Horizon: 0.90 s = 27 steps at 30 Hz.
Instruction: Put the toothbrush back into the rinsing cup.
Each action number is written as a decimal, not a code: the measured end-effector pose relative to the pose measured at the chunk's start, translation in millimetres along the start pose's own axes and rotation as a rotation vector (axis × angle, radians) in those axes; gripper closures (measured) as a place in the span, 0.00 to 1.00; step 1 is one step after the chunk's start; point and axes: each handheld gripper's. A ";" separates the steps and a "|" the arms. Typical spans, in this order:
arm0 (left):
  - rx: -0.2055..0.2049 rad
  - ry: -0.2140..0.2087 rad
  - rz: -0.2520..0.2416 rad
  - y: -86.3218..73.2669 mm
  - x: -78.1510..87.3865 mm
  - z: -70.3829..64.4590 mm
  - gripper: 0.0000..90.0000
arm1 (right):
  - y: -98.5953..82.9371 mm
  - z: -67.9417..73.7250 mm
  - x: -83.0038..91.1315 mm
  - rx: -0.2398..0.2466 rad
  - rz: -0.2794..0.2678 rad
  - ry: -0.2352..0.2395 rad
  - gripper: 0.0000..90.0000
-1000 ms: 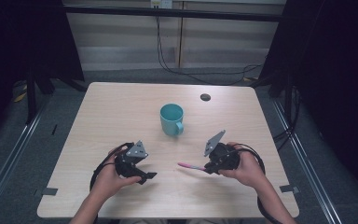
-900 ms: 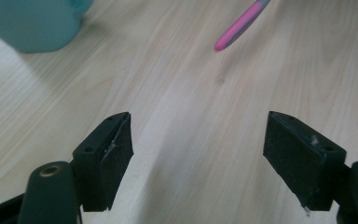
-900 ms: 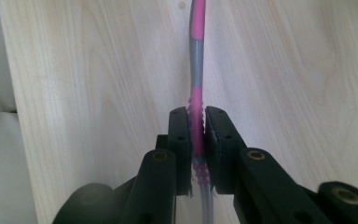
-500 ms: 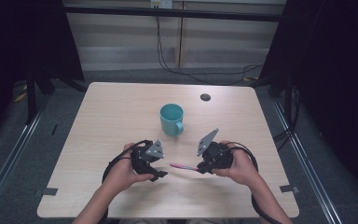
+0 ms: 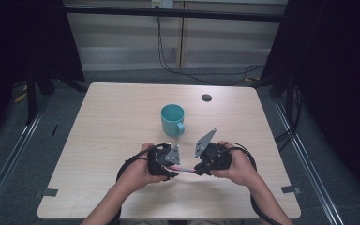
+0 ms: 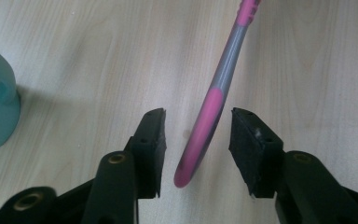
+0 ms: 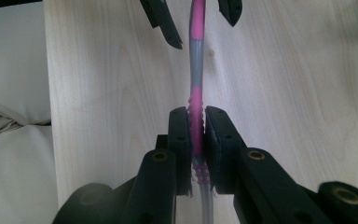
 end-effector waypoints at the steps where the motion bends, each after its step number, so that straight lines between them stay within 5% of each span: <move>1: -0.005 -0.005 0.007 0.2 -0.8 -0.4 0.65 | 0.4 0.4 -0.3 -0.002 0.002 0.000 0.91; 7: -0.071 -0.019 0.060 2.5 -3.3 -3.0 0.83 | 5.0 0.8 -2.5 0.018 -0.011 0.026 0.91; 12: -0.022 -0.084 0.104 1.0 -5.8 -8.1 0.90 | 6.3 -0.2 -3.5 0.019 -0.041 -0.004 0.84; 13: -0.022 -0.078 0.109 0.8 -5.6 -8.6 0.90 | 5.8 -1.6 -2.2 -0.002 -0.070 -0.017 0.73; 14: -0.022 -0.078 0.109 0.8 -5.6 -8.6 0.90 | 5.8 -1.6 -2.2 -0.002 -0.070 -0.017 0.73; 16: -0.010 -0.080 0.102 -0.3 -4.1 -7.3 0.90 | 5.4 -4.0 1.7 -0.021 -0.129 -0.066 0.49; 22: 0.038 -0.048 0.113 -1.9 -0.5 -3.1 0.90 | 7.9 -4.4 13.9 -0.057 -0.201 -0.108 0.37; 27: 0.126 0.006 0.101 -8.3 6.6 5.5 0.90 | 3.1 -10.4 24.6 -0.104 -0.264 -0.148 0.35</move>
Point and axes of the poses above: each handheld gripper's, and its own axes: x roughly backward along the jaws, y roughly out of its top, z roughly to its left, and after that the axes turned 11 degrees about -z, right-handed
